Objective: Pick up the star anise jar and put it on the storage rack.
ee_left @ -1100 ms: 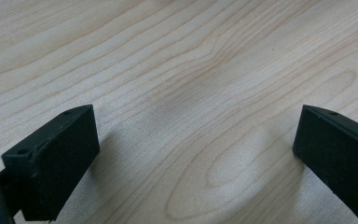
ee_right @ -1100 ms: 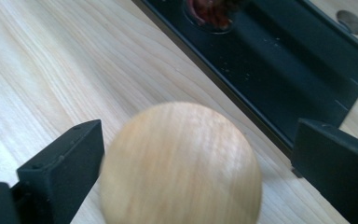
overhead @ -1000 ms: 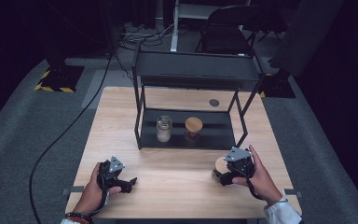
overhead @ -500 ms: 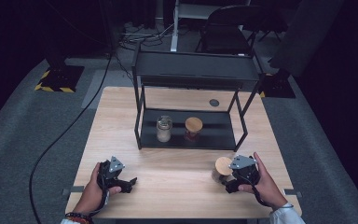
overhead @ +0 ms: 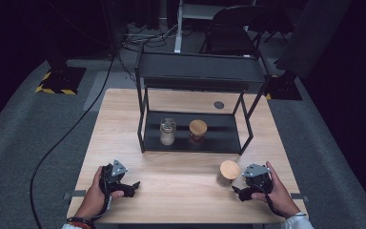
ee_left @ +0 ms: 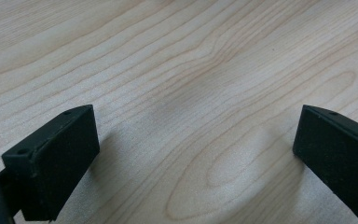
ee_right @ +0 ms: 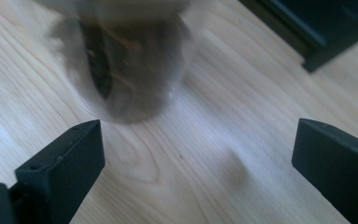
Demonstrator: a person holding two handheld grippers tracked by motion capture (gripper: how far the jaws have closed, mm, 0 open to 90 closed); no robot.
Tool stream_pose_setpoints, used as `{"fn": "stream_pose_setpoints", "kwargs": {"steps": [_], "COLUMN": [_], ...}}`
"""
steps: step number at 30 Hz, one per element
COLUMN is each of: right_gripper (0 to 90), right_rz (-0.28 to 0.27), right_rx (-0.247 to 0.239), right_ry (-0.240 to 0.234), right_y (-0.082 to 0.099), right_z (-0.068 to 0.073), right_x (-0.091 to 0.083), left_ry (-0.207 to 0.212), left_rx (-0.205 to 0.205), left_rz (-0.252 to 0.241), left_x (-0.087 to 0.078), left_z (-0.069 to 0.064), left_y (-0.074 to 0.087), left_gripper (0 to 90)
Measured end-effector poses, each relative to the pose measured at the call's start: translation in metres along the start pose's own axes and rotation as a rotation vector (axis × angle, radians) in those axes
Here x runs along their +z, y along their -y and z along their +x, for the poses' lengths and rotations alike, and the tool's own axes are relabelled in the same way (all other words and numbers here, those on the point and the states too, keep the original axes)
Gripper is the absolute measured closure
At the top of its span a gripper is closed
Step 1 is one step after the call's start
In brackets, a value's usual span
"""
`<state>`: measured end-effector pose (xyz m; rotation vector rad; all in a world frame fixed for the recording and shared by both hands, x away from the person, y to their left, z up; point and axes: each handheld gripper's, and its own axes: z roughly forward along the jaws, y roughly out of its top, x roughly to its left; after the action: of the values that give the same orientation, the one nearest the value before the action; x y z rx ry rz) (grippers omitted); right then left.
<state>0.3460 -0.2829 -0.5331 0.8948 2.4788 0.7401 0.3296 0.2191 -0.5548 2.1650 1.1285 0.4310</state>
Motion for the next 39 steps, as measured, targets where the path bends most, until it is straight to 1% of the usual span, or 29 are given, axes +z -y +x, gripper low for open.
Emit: {"fn": "stream_pose_setpoints", "kwargs": {"steps": [3,5,9,14,16,20,39], "right_gripper": [2.2,1.9,0.2,0.2,0.2,0.2,0.0], "right_rz": [-0.006,-0.024,-0.054,-0.099,-0.125,-0.124,-0.123], "right_rx": [0.028,0.055,0.092,0.162,0.173,0.188,0.19], "right_ry": [-0.016,-0.032,-0.049,-0.09,-0.082,-0.071,-0.072], "right_y": [0.009,0.014,0.024,0.037,0.043,0.047,0.047], "right_z": [-0.006,-0.01,-0.016,-0.025,-0.028,-0.032,-0.032], "right_x": [0.001,0.001,0.001,0.002,0.001,-0.001,-0.001], "left_ry": [0.0,0.0,0.0,0.0,0.0,0.0,0.004], "left_rx": [0.0,0.0,0.0,0.0,0.001,0.0,0.005], "left_rz": [0.0,0.0,0.0,0.0,-0.001,0.0,0.0], "left_x": [0.0,0.0,0.0,0.0,0.0,0.0,0.0], "left_z": [0.0,0.0,0.0,0.0,0.0,0.0,0.001], "left_y": [0.0,0.0,0.0,0.0,0.0,0.0,0.0], "left_gripper": [0.0,0.0,0.0,0.0,0.0,0.0,0.0]}}
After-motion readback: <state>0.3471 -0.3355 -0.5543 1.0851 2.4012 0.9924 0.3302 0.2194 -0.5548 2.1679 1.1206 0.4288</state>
